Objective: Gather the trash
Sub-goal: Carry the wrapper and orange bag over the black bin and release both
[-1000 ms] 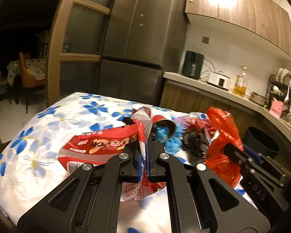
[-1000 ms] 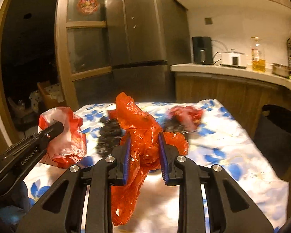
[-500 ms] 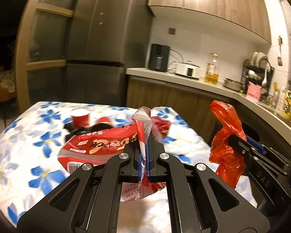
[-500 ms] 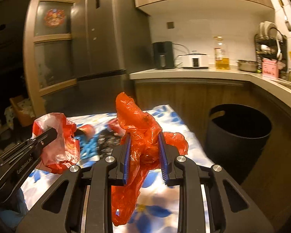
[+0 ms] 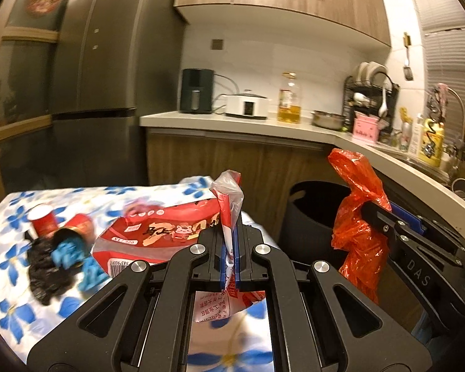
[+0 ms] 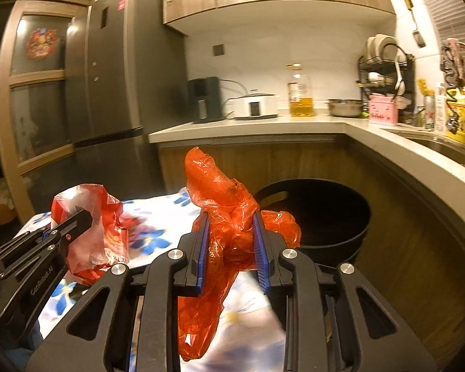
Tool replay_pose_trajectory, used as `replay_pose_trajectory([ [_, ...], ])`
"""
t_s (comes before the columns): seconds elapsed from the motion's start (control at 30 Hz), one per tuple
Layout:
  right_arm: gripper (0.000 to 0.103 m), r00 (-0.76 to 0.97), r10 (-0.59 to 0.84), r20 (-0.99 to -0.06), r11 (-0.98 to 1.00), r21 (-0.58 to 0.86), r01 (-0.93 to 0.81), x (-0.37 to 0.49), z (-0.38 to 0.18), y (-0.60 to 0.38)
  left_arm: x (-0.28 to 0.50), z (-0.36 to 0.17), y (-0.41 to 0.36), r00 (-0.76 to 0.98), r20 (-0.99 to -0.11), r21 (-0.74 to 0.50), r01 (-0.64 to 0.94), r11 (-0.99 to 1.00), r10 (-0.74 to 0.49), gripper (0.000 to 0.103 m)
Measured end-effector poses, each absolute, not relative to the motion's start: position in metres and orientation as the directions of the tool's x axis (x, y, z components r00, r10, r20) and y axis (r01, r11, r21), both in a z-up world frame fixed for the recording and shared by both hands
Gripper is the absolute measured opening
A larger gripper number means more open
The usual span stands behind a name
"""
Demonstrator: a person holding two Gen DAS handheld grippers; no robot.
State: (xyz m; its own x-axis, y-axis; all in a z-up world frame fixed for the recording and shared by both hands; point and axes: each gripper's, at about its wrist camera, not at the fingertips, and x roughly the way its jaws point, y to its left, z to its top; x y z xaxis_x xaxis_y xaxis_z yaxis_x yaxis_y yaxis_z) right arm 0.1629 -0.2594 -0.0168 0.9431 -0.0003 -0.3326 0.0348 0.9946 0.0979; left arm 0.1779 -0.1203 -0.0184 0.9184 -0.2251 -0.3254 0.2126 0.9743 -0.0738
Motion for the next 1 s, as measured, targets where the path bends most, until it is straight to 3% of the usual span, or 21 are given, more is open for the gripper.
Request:
replay_pose_trajectory([
  [0.67, 0.028, 0.948, -0.189, -0.255, 0.964, 0.135, 0.229, 0.196, 0.005, -0.355, 0.242, 0.013, -0.237, 0.865, -0.225, -0.087, 0.440, 0.894, -0.448, 0.003],
  [1.0, 0.029, 0.944, -0.202, -0.261, 0.958, 0.146, 0.246, 0.220, 0.004, -0.379, 0.270, 0.007, -0.272, 0.833, -0.219, -0.085, 0.503, 0.860, -0.508, 0.003],
])
